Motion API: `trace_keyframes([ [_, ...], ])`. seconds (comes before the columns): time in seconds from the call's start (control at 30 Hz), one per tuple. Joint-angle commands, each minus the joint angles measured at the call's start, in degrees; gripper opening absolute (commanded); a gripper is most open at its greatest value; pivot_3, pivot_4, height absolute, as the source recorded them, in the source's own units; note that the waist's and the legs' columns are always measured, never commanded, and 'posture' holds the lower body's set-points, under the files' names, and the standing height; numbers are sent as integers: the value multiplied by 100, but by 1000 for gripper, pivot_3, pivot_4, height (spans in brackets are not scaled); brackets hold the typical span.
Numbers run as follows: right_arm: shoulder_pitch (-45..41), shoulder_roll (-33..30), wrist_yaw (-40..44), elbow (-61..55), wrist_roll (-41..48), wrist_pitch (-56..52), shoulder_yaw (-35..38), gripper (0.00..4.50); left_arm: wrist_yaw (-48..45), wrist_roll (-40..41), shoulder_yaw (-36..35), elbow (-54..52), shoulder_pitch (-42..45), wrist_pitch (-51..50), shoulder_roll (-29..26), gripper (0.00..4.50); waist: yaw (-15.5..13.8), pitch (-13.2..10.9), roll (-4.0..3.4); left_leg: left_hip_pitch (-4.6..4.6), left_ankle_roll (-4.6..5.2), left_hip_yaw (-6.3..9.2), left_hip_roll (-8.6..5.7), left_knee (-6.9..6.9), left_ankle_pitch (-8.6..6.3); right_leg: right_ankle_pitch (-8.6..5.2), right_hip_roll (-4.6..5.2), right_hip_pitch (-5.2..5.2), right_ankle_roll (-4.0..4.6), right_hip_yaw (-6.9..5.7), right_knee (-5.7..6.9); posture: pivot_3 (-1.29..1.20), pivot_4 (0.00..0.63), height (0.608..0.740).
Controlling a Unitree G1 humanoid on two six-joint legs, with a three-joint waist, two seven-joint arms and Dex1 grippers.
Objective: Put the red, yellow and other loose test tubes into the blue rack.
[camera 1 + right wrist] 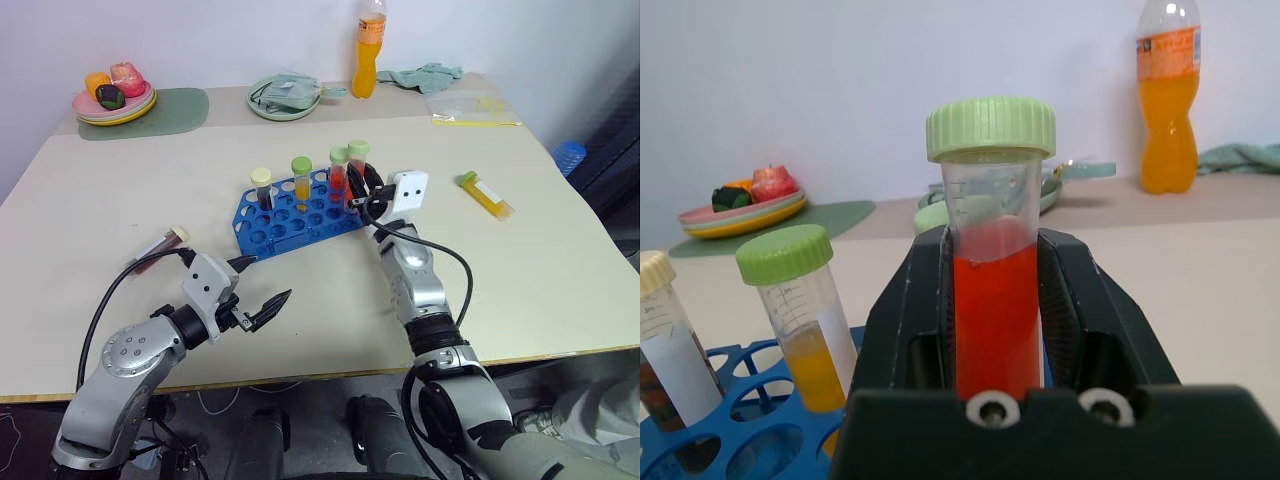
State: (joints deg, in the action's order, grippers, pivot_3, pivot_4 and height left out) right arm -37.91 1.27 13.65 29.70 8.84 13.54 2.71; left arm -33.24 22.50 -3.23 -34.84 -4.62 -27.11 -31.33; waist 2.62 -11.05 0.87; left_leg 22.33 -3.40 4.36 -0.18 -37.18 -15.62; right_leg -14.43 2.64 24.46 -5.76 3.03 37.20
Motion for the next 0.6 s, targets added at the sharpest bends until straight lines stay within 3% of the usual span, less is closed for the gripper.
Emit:
trace_keyframes([
  [0.03, 95, 83, 42, 161, -129, 493, -84, 686, -21, 87, -165, -254, -67, 53, -59, 4500, 0, 0, 0, 0, 0, 0, 0, 0, 0, 0, 0, 0, 0, 0, 0, 0, 150, 740],
  [0.17, 64, 118, 2, 422, -129, 733, -44, 686, -66, 86, -207, -216, -130, 116, -81, 4500, 0, 0, 0, -1, 0, 0, 0, 0, 0, 0, 0, -1, 0, 0, 0, 0, 150, 740],
  [0.43, 140, 5, 240, -180, 39, 583, -56, 4480, -60, 74, -224, -254, -204, 144, -79, 4500, -3, -1, -1, -1, 0, 0, 0, 0, 0, 0, 0, -1, 0, 0, 0, 0, 150, 740],
  [0.6, 672, -975, 1168, -2020, 598, -971, -99, 4480, 18, 117, -311, -321, -289, 124, -42, 4500, -38, 0, -1, 2, 0, 4, -2, -1, 0, 0, 5, -3, 0, -1, -2, 0, 150, 740],
])
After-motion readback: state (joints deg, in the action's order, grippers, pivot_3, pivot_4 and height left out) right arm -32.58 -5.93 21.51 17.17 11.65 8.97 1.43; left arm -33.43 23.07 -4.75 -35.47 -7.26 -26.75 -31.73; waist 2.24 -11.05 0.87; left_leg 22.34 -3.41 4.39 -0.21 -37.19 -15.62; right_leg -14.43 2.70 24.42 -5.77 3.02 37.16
